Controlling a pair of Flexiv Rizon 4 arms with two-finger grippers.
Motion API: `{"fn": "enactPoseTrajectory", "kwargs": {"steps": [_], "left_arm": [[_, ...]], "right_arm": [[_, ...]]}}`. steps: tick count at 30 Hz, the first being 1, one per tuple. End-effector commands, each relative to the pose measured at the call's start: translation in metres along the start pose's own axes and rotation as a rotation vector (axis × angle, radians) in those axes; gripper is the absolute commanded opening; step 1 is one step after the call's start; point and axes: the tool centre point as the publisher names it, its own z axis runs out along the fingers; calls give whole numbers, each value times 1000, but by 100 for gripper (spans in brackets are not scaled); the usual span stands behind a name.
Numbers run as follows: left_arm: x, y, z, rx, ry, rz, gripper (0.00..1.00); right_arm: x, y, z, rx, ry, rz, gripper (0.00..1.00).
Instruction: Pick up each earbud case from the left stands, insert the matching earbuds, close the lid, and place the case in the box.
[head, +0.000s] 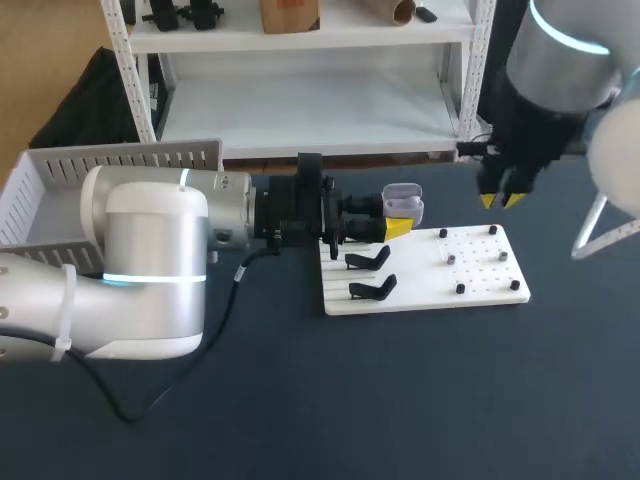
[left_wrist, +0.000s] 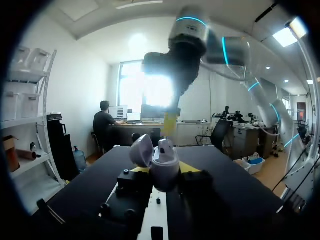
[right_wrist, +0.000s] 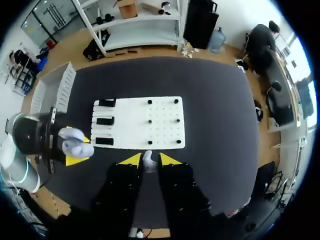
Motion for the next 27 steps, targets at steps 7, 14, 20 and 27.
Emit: {"fn": "enactPoseTrajectory", "kwargs": {"steps": [7, 14, 20, 27], "left_arm": [[1, 0, 0, -3, -3, 1, 0], [1, 0, 0, -3, -3, 1, 0], [1, 0, 0, -3, -3, 1, 0], [1, 0, 0, -3, -3, 1, 0]], "right_arm": [[24, 24, -67, -16, 64, -188, 0], [34, 57, -81, -47, 70, -322, 0], [38, 88, -78, -57, 82, -392, 0], [33, 110, -68, -50, 75, -421, 0]]}}
